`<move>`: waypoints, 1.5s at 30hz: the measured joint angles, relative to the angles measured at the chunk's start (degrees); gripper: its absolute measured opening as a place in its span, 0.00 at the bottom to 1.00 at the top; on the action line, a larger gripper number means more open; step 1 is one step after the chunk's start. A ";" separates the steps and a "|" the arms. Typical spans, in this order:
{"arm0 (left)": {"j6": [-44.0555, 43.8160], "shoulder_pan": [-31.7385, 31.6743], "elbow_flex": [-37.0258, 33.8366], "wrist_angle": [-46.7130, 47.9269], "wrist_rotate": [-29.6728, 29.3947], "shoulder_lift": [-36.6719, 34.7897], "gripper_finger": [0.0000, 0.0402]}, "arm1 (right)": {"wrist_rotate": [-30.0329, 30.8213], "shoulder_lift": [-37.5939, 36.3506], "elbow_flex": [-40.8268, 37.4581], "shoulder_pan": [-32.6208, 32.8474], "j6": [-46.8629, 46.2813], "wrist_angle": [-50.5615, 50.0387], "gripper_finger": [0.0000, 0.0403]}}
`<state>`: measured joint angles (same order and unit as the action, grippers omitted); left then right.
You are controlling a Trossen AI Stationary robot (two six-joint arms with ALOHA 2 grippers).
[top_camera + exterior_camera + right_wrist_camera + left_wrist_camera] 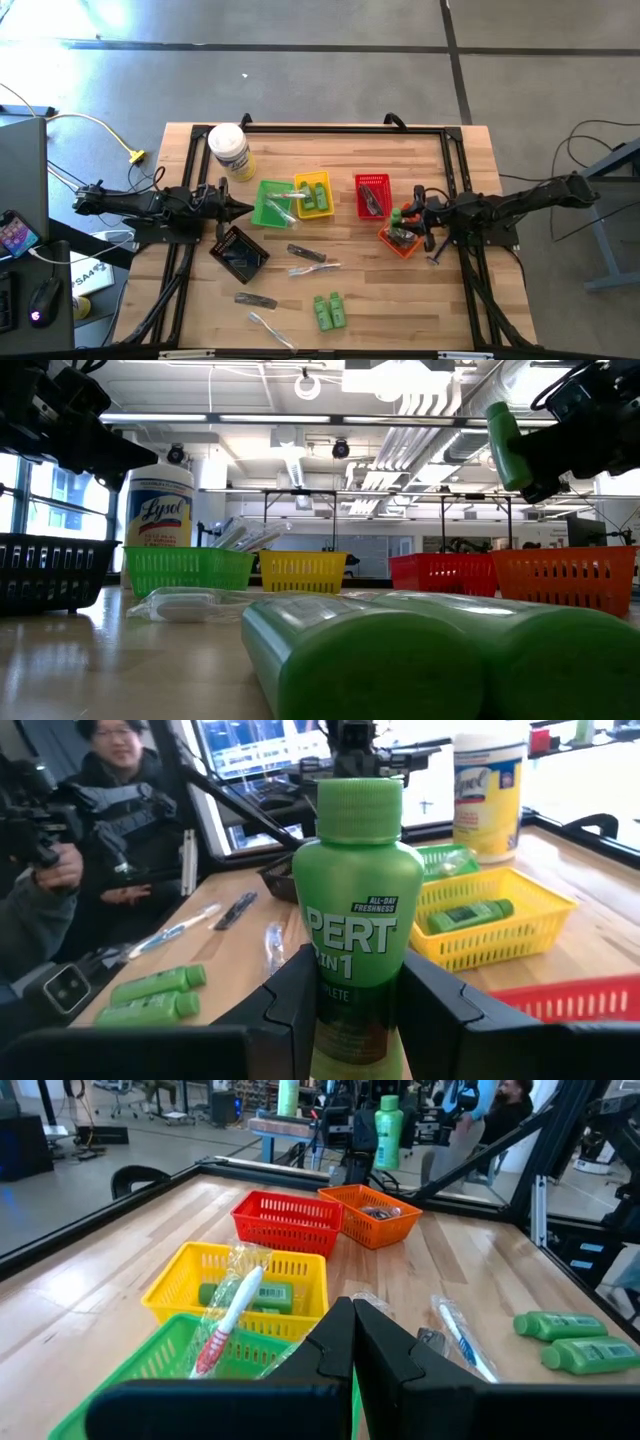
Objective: Pick & Place Travel size toiletries
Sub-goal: Put the right green shampoo into yellow basket
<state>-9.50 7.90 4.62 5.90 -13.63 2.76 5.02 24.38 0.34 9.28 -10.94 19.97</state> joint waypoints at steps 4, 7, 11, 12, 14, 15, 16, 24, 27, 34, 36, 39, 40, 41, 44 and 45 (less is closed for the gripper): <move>0.05 0.00 0.00 0.03 0.00 0.00 0.00 | 1.12 0.40 0.00 -0.01 -1.31 0.02 0.25; 0.16 0.00 0.00 0.06 -0.05 0.00 0.00 | 1.11 0.42 0.00 0.00 -1.38 0.22 0.25; 0.17 0.00 0.02 0.06 -0.75 0.00 0.00 | 1.11 0.44 -0.02 -0.02 -1.94 2.21 0.25; 0.17 0.00 0.02 0.08 -0.79 0.00 0.00 | 1.11 0.44 -0.02 -0.02 -1.96 2.90 0.25; 0.17 0.00 0.02 0.10 -0.88 0.00 0.00 | 1.11 0.44 -0.01 -0.02 -2.62 4.85 0.25; 0.19 0.00 0.02 0.10 -0.90 0.00 0.00 | 1.10 0.45 0.13 -0.02 -2.79 6.29 0.25; 0.19 0.00 0.02 0.10 -0.92 0.00 0.00 | 1.06 0.67 0.34 -0.02 -2.80 6.94 0.25; 0.20 0.00 0.07 0.23 -1.11 -0.02 0.00 | 1.10 7.75 7.32 -0.02 -2.82 6.65 0.25; 0.47 0.00 0.07 0.23 -1.12 -0.02 0.00 | 2.80 12.47 10.44 -0.02 -3.62 6.43 0.25; 2.19 0.00 0.07 0.21 -1.56 -0.02 0.00 | 5.90 26.41 18.23 -0.94 -5.35 6.22 0.25; 2.16 0.00 0.08 0.19 -1.83 -0.02 0.00 | 5.07 30.24 21.11 -2.12 -6.90 5.45 0.25; 2.16 0.00 0.09 0.15 -2.16 -0.02 0.00 | 4.15 35.90 26.50 -4.09 -8.24 1.84 0.25; 2.16 0.00 0.09 0.14 -2.16 -0.02 0.00 | 3.78 37.69 28.30 -4.91 -8.34 0.39 0.25; 2.16 0.00 0.09 0.14 -2.16 -0.02 0.00 | 3.70 39.46 30.11 -5.85 -8.35 -0.89 0.25; 2.16 0.00 0.09 0.14 -2.19 -0.02 0.00 | 3.41 44.49 35.78 -9.06 -8.74 -4.82 0.25; 2.16 0.00 0.09 0.14 -2.19 -0.02 0.00 | 2.49 46.08 37.73 -10.27 -9.14 -6.24 0.25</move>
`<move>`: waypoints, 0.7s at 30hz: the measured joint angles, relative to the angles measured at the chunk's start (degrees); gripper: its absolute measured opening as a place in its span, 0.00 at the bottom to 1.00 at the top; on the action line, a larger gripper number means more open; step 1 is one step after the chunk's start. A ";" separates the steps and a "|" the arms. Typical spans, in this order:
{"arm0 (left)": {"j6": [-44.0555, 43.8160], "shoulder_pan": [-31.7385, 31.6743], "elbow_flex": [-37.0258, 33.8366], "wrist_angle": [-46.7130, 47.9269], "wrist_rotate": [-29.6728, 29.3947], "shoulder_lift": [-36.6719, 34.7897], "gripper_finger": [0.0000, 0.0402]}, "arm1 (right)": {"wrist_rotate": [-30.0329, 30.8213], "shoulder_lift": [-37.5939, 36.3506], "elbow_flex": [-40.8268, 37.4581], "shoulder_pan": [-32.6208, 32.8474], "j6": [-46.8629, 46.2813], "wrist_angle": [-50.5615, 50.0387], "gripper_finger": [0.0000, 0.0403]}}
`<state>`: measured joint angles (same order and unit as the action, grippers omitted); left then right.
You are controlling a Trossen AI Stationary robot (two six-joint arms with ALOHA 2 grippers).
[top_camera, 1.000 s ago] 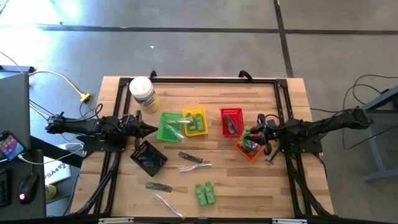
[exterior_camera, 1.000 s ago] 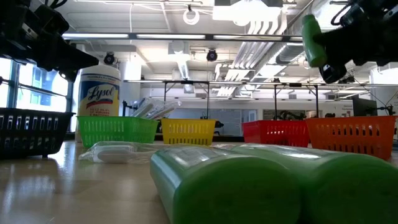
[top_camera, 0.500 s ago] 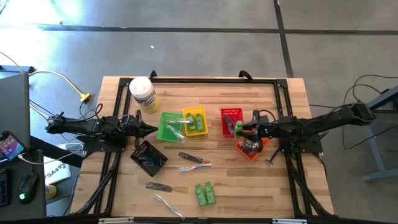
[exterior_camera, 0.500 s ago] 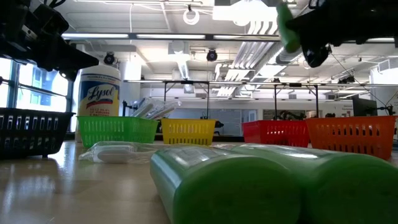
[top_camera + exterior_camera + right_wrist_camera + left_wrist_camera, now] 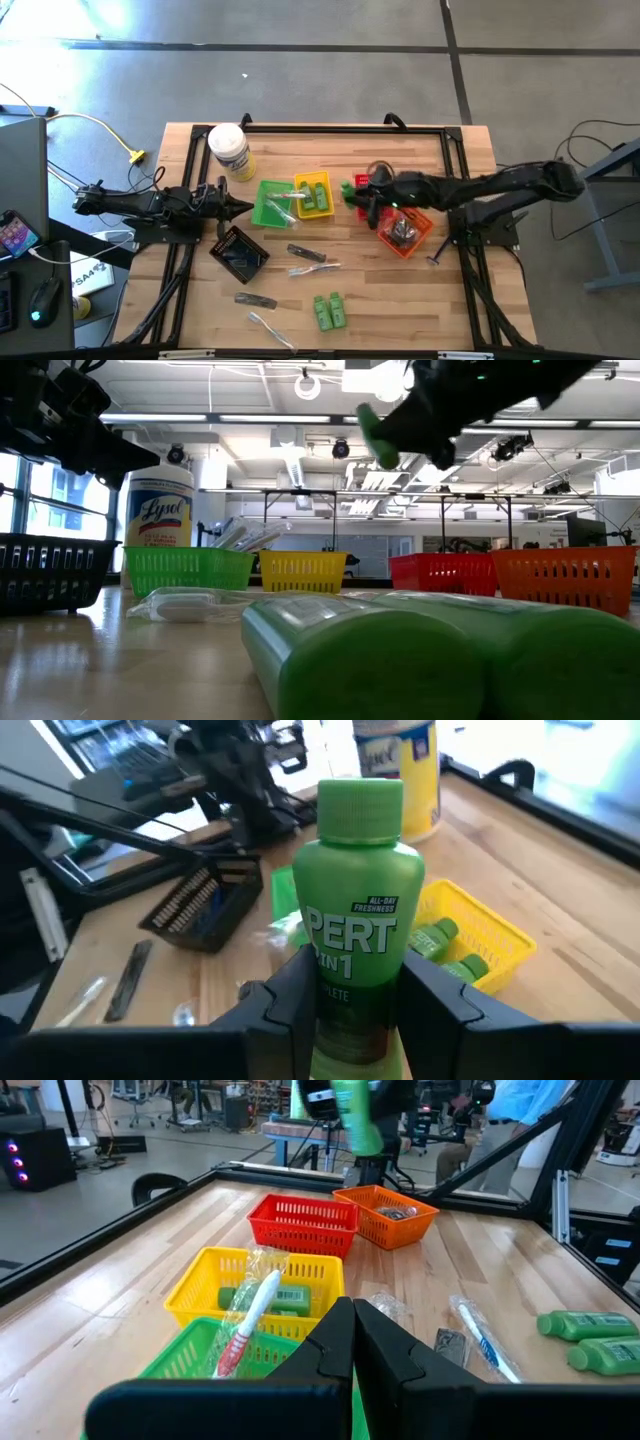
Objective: Pick & Place Travel size toiletries
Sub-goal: Put the right green shampoo into yellow basket
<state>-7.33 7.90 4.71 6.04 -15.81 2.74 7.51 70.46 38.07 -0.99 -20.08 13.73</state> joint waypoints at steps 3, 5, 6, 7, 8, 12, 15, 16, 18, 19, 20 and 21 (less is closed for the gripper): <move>0.00 0.00 0.00 0.00 0.00 0.00 0.00 | -4.43 4.97 5.03 -3.34 -1.77 -2.33 0.25; 0.00 0.00 0.00 0.00 0.01 0.00 0.00 | -7.71 8.34 7.63 -5.32 -2.85 -2.50 0.25; 0.00 0.00 0.00 0.00 0.00 0.00 0.00 | -9.13 9.98 8.86 -6.15 -3.32 -2.77 0.25; 0.00 0.00 0.00 0.00 0.00 0.00 0.00 | -10.19 11.61 10.02 -6.89 -4.00 -2.92 0.25; 0.00 0.00 0.00 0.00 0.00 0.00 0.00 | -11.01 13.41 11.19 -7.62 -4.28 -2.90 0.25; 0.00 0.00 0.00 0.00 0.01 0.00 0.00 | -12.56 19.69 15.18 -9.79 -6.59 -2.99 0.25; -0.02 0.00 0.00 0.00 0.00 0.00 0.00 | -13.49 23.60 17.45 -10.88 -8.32 -2.88 0.25; -0.02 0.00 0.00 0.00 0.00 0.00 0.00 | -13.50 24.62 17.97 -11.21 -9.24 -2.96 0.25; -0.02 0.00 0.00 0.00 0.00 0.00 0.00 | -12.51 26.39 18.84 -11.70 -10.78 -2.96 0.25; -0.01 0.00 0.00 0.00 0.02 0.00 0.00 | -11.47 26.99 19.07 -11.89 -11.56 -3.20 0.25; -0.02 0.00 0.00 0.00 0.02 0.00 0.00 | -10.30 27.44 19.10 -12.07 -12.38 -3.28 0.25; -0.02 0.00 0.00 0.00 0.02 0.00 0.00 | -9.13 27.79 19.10 -12.27 -13.33 -3.39 0.25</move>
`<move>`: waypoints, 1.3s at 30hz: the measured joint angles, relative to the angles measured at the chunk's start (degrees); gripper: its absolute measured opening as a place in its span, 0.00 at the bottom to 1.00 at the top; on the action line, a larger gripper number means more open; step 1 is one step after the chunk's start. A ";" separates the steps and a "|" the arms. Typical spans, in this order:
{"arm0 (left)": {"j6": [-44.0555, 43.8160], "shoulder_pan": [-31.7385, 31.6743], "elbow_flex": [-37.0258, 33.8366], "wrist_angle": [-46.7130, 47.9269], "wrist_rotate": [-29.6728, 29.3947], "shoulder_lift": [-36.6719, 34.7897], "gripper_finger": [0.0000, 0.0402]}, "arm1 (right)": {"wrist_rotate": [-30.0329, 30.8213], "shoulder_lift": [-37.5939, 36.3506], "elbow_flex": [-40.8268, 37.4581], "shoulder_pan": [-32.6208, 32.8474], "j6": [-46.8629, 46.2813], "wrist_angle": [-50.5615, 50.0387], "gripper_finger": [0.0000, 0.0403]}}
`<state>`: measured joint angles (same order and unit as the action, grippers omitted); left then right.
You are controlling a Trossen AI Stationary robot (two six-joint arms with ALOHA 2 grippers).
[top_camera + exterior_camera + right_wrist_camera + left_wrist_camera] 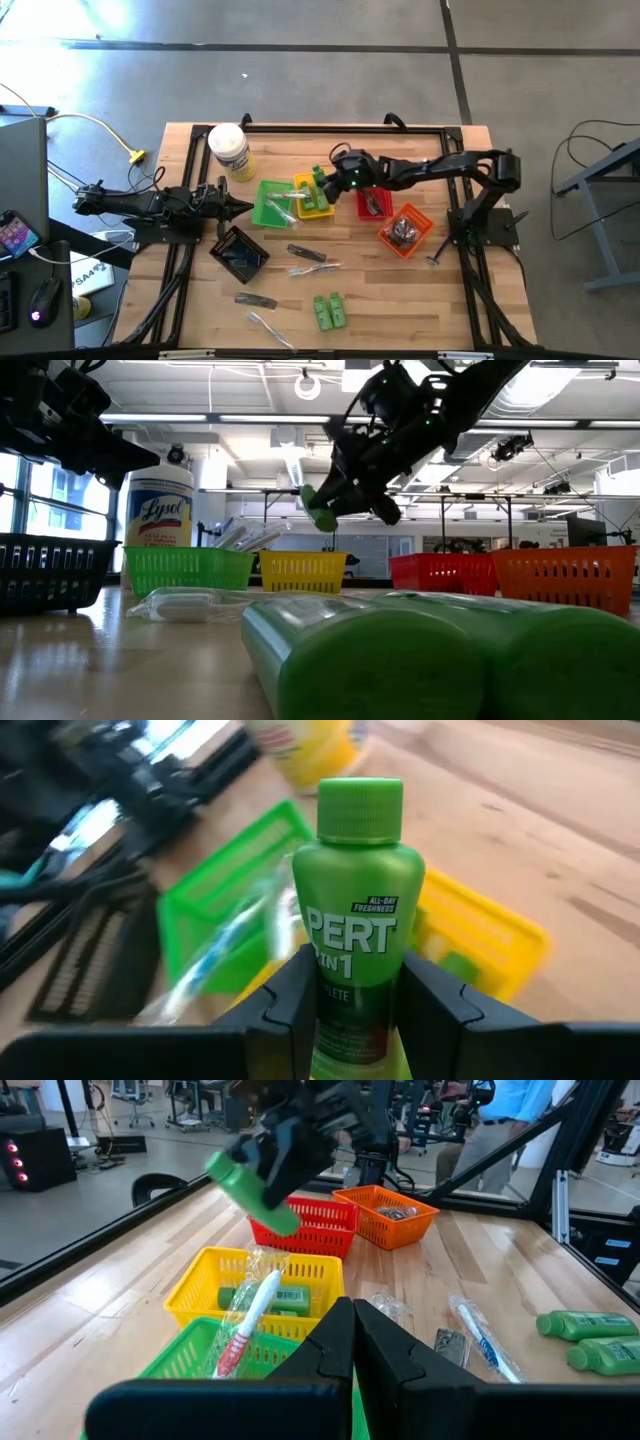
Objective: Pick & Place Travel size toiletries
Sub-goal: Put the right green shampoo into yellow basket
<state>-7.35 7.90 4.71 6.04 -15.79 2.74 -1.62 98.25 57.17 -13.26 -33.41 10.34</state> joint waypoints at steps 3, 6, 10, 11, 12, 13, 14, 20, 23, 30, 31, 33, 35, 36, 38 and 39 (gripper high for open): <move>0.00 0.00 0.00 0.00 0.00 0.00 0.00 | 1.78 0.75 0.02 -0.48 -2.87 -0.10 0.25; 0.00 0.00 0.00 0.00 0.00 0.00 0.00 | 2.95 0.77 0.02 -0.43 -4.67 0.28 0.25; 0.73 0.00 0.00 0.01 0.00 0.00 0.00 | 4.26 0.77 0.04 0.25 -5.97 1.35 0.25; 0.94 0.00 0.00 0.00 0.00 0.00 0.00 | 4.24 0.77 0.04 0.44 -6.20 1.63 0.25; 1.02 0.00 0.00 0.00 0.00 0.00 0.00 | 4.25 0.77 0.05 0.73 -6.35 1.76 0.25; 1.07 0.00 0.00 0.00 0.00 0.00 0.00 | 4.36 0.80 0.07 1.08 -6.47 1.61 0.25; 1.07 0.00 0.00 0.00 0.00 0.00 0.00 | 4.69 1.21 0.11 1.50 -6.47 1.62 0.25; 1.09 -0.01 0.00 -0.04 0.00 0.01 0.00 | 4.44 3.47 0.72 3.22 -7.35 1.81 0.25; 1.09 -0.02 0.00 -0.20 -0.07 0.00 0.00 | 5.13 5.16 1.59 3.44 -7.52 0.12 0.25; 1.07 -0.01 0.00 -0.31 -0.47 0.07 0.00 | 6.93 6.33 2.62 3.31 -8.58 -1.74 0.25; 1.09 -0.01 0.00 -0.31 -0.46 0.07 0.00 | 6.89 6.35 2.58 3.13 -8.77 -1.99 0.25; 1.09 -0.02 0.00 -0.31 -0.46 0.07 0.00 | 6.90 6.92 2.67 3.15 -9.02 -1.88 0.25; 1.09 -0.01 0.00 -0.31 -0.46 0.07 0.00 | 6.66 7.23 2.67 3.15 -9.35 -1.87 0.25; 1.09 0.00 0.00 -0.33 -0.46 0.07 0.00 | 6.32 7.33 2.65 3.24 -9.77 -2.15 0.25; 1.09 0.00 0.00 -0.31 -0.45 0.07 0.00 | 6.37 8.18 2.67 3.84 -9.90 -0.92 0.25; 1.09 0.00 0.00 -0.33 -0.46 0.07 0.00 | 6.20 8.43 2.73 4.03 -9.90 -0.23 0.25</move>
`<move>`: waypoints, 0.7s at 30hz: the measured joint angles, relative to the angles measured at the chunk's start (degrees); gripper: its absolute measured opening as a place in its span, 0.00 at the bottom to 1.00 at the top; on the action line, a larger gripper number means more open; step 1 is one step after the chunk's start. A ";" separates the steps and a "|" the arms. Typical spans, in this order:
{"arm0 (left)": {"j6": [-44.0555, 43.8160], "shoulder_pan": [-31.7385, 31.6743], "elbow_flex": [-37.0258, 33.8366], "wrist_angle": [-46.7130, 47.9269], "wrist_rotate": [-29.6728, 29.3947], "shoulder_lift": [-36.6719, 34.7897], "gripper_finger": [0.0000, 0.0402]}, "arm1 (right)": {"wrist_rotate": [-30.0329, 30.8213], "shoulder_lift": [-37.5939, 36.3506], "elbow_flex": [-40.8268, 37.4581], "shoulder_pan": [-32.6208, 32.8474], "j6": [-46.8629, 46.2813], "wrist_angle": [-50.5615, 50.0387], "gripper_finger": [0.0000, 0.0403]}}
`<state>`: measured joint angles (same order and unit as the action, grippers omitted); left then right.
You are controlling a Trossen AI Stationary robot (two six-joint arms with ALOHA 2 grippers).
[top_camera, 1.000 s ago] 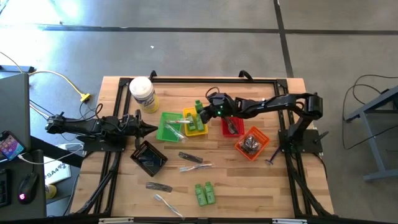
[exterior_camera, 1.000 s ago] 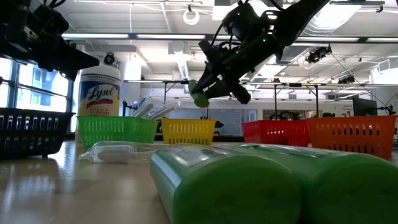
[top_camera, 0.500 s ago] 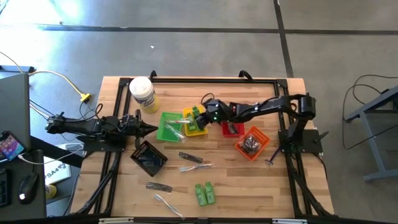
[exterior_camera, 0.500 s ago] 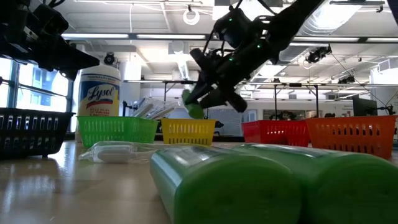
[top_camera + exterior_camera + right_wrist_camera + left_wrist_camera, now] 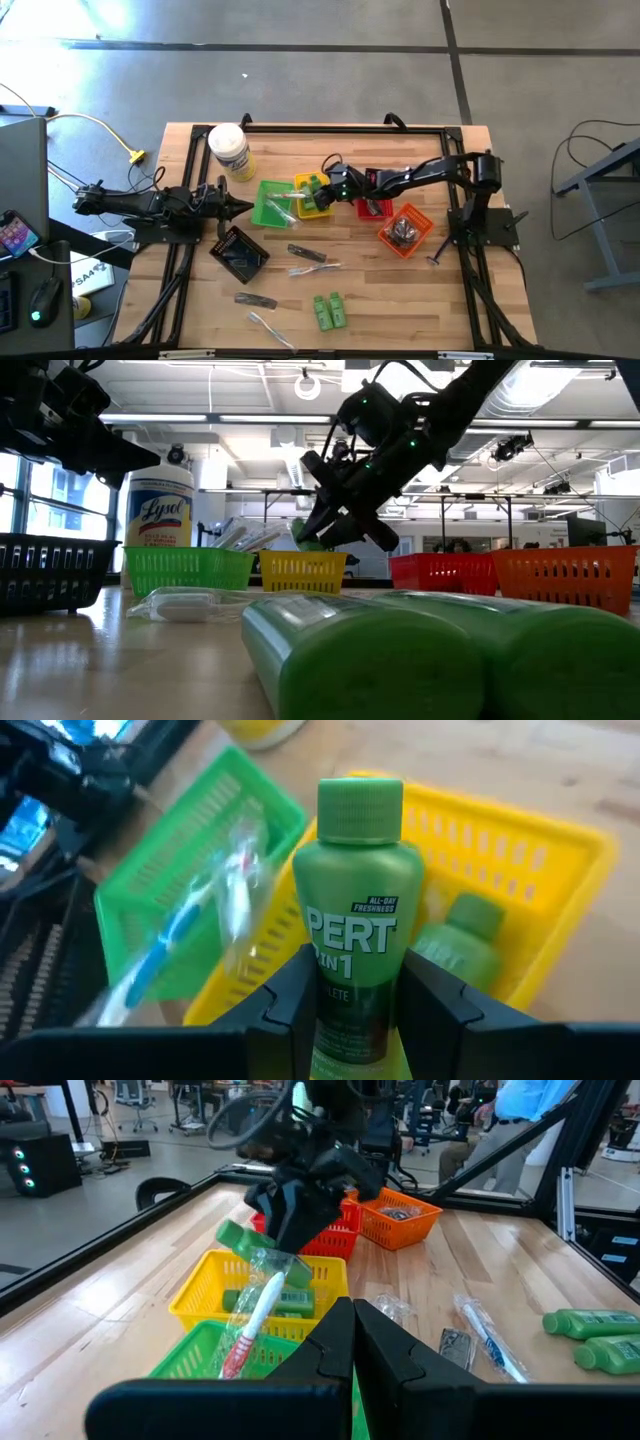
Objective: Pick & Place Travel size toiletries
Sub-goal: Put the right green shampoo into yellow basket
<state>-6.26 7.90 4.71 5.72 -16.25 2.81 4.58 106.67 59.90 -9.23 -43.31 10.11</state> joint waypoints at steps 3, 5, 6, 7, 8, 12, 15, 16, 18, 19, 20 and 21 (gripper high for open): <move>0.00 -0.01 0.00 0.01 0.00 0.00 0.00 | -0.45 0.97 0.19 0.13 0.11 0.74 0.25; 0.00 0.00 0.00 0.00 0.00 0.02 0.00 | -0.66 1.69 0.79 0.04 0.98 0.50 0.25; 0.00 0.00 0.00 0.02 0.00 0.01 0.00 | -0.77 2.30 1.07 0.02 1.13 0.00 0.25; 0.00 -0.02 0.00 0.02 0.02 0.00 0.00 | -1.33 2.92 1.55 -0.05 1.23 0.06 0.25; 0.00 -0.02 0.00 0.02 -0.02 0.02 0.00 | -1.74 3.49 2.02 -0.08 1.39 0.38 0.26; 0.00 0.00 0.00 0.10 -0.24 0.02 0.00 | -1.95 4.48 3.34 -0.09 2.79 -0.21 0.28; 0.00 -0.01 0.04 0.31 -0.41 0.01 0.00 | -1.81 4.50 3.56 -0.13 2.71 -0.46 0.32; 0.00 0.00 0.04 0.33 -0.42 0.02 0.00 | -1.80 4.50 3.58 -0.16 2.69 -0.44 0.33; 0.00 0.00 0.04 0.36 -0.40 0.02 0.00 | -1.90 4.50 3.56 -0.24 2.67 -0.48 0.36; 0.00 0.00 0.04 0.37 -0.42 0.02 0.00 | -1.93 4.50 3.56 -0.30 2.67 -0.46 0.37; 0.00 -0.02 0.04 0.37 -0.41 0.00 0.00 | -2.00 4.50 3.56 -0.29 2.67 -0.48 0.38; 0.00 0.00 0.04 0.37 -0.39 0.02 0.00 | -2.22 4.50 3.56 -0.29 2.70 -0.46 0.39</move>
<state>-6.26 7.90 4.75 6.09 -16.64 2.83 2.35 111.18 63.46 -9.52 -40.61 9.65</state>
